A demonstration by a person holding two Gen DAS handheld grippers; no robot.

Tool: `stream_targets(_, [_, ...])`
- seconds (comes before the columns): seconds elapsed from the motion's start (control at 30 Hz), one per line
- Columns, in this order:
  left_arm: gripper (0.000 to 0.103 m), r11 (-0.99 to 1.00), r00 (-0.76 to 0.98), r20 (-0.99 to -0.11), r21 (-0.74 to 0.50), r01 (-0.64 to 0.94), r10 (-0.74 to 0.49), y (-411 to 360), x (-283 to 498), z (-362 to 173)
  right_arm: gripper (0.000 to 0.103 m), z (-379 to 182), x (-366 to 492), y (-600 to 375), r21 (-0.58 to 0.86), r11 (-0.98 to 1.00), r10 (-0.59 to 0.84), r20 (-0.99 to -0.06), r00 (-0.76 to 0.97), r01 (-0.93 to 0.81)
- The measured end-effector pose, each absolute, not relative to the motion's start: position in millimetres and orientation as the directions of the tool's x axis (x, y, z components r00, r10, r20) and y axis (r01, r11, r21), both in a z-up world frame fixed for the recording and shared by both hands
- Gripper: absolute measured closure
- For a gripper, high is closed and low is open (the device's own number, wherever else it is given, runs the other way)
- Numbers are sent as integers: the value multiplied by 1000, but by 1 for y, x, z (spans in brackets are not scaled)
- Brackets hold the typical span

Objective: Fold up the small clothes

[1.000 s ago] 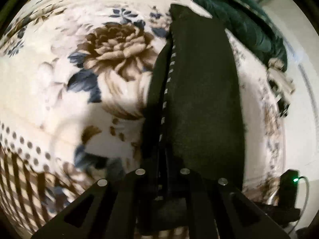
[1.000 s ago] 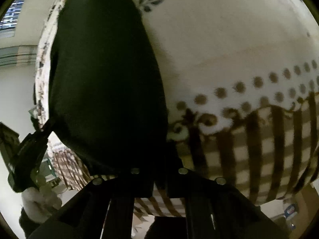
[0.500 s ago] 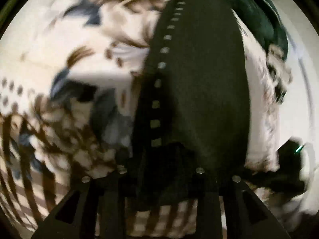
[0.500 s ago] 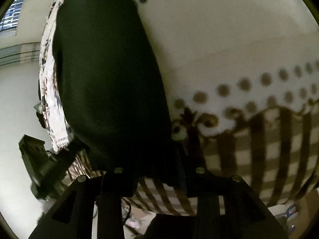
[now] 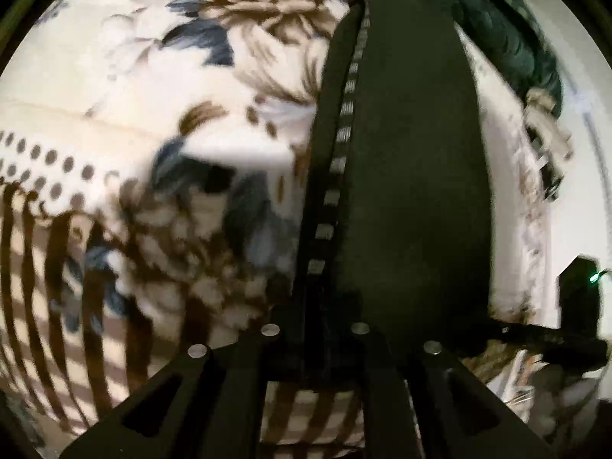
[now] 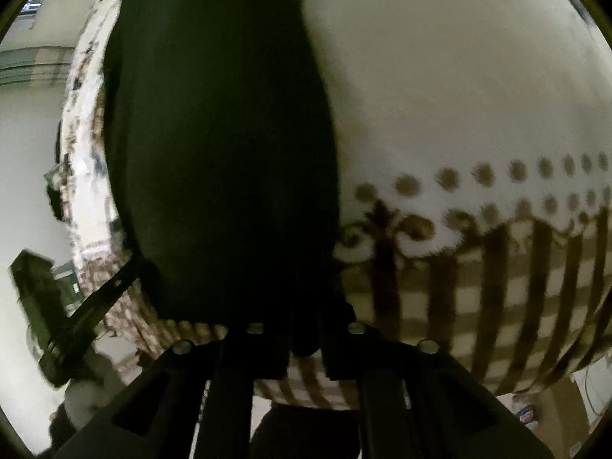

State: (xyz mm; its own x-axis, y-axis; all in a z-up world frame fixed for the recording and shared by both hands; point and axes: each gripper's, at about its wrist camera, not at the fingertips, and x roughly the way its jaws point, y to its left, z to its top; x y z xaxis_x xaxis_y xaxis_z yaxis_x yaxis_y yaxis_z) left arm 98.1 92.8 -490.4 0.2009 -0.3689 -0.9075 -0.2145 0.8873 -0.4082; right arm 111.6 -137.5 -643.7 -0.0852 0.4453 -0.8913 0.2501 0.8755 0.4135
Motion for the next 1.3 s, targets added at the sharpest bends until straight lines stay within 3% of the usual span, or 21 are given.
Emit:
stream_targets(0.03, [78,887,220,-908,-403,-224,-357,98,99,-487,61,-642,114,-139,415,872,446,-892,-72,260])
stream_targets(0.07, [57,876,241,-899,-421,-234,-367,102,100,-487,57,-640,115,-142,418,867,448,-892,-56,272])
stream_targets(0.1, [43,847,247,-879,-466,-256,-408,106,102,-493,54,-641,117,-146,416,862,446,-894,-43,288])
stream_targets(0.27, [42,810,196,-858,-514,-282,-475,98,106,-520,53,-677,122,-153,465,809,520,-852,-68,360])
stream_targets(0.33, [44,835,197,-872,-487,-257,-448,90,107,-517,51,-687,123,-151,485,787,543,-838,-53,382])
stream_targets(0.37, [58,847,202,-878,-474,-239,-434,85,106,-514,55,-687,123,-151,504,766,561,-827,-32,398])
stream_targets(0.4, [92,868,197,-889,-450,-208,-414,78,106,-510,75,-687,123,-150,526,747,581,-814,-15,406])
stream_targets(0.43, [95,869,200,-886,-455,-192,-419,73,105,-507,89,-689,121,-150,540,738,597,-802,-17,404])
stream_targets(0.57, [95,861,255,-868,-476,-180,-427,65,96,-479,91,-676,120,-148,580,703,633,-774,11,410])
stream_targets(0.83, [95,668,415,-715,-689,-281,-563,100,117,-413,92,-600,141,-157,710,595,721,-679,141,377])
stream_targets(1.03, [95,571,531,-583,-793,-210,-615,110,219,-371,92,-541,209,-172,794,506,750,-598,283,337])
stream_targets(1.3, [95,497,557,-509,-847,-188,-656,128,411,-406,92,-524,388,-172,811,510,678,-585,446,287])
